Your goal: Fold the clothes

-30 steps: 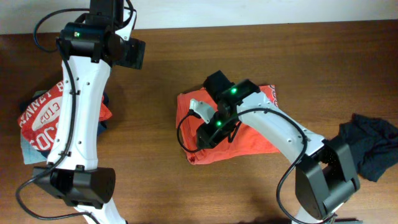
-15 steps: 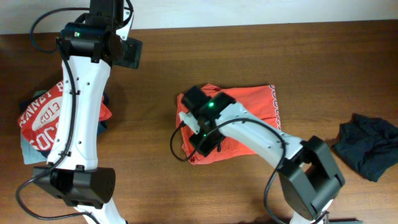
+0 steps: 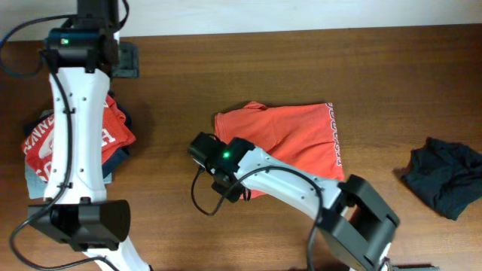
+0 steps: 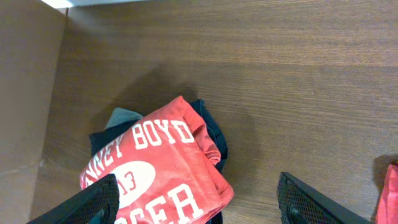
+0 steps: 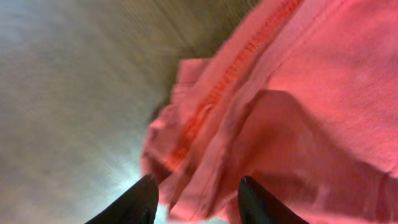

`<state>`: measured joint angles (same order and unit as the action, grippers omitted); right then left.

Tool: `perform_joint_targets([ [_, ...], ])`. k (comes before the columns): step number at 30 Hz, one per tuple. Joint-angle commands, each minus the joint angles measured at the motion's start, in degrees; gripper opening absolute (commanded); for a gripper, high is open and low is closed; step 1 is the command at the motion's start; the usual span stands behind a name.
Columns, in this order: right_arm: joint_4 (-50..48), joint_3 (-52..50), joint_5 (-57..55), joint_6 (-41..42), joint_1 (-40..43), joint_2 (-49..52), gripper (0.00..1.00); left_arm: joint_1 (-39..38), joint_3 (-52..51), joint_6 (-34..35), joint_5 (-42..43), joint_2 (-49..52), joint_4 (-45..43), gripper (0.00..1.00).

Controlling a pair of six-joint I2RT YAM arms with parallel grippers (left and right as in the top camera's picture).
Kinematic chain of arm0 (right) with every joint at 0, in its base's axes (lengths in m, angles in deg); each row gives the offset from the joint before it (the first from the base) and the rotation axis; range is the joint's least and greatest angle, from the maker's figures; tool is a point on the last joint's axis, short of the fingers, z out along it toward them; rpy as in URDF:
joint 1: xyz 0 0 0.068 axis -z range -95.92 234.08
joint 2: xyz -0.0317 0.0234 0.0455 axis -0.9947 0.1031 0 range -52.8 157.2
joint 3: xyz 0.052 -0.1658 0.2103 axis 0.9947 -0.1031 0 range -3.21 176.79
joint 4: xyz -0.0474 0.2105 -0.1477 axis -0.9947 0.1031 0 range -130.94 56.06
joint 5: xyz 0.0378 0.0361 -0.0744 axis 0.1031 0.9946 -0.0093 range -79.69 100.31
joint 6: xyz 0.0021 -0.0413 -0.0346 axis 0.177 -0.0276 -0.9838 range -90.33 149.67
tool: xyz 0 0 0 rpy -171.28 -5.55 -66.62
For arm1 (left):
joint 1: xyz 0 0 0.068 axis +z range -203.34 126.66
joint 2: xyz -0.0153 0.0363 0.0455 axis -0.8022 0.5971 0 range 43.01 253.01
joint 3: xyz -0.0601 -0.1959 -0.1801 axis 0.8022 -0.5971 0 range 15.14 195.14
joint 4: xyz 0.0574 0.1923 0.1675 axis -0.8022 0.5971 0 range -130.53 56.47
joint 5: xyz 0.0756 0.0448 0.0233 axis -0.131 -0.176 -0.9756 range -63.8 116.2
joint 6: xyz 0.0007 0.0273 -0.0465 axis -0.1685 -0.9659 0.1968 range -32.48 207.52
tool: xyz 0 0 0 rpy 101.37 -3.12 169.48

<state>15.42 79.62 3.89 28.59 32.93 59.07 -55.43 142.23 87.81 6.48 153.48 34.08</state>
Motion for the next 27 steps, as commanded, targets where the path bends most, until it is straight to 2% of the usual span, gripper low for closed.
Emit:
perform_joint_targets([
  [1,-0.3,0.6,-3.3,1.9,0.2,3.9,0.45,0.6,0.6,1.4,2.0,-1.4,0.7,0.81],
  [6,-0.3,0.7,-3.3,2.7,0.1,4.9,0.19,0.7,0.6,1.4,2.0,-1.4,0.9,0.81],
  [9,0.4,0.8,-2.6,3.6,0.1,3.8,0.08,0.7,0.6,1.4,2.0,-1.4,0.9,0.81],
  [11,0.8,0.9,-0.3,3.5,0.1,2.4,0.04,0.7,0.6,1.4,2.0,-1.4,0.9,0.81],
  [21,0.3,2.9,10.0,3.3,0.2,-6.8,0.05,0.7,0.6,1.4,2.0,-1.4,0.9,0.82],
  [24,-0.5,2.8,10.8,3.2,0.2,-6.9,0.17,0.7,0.6,1.4,2.0,-1.4,0.9,0.82],
  [27,0.3,2.6,11.0,2.8,0.2,-6.4,0.41,0.7,0.6,1.4,2.0,-1.4,1.0,0.82],
])
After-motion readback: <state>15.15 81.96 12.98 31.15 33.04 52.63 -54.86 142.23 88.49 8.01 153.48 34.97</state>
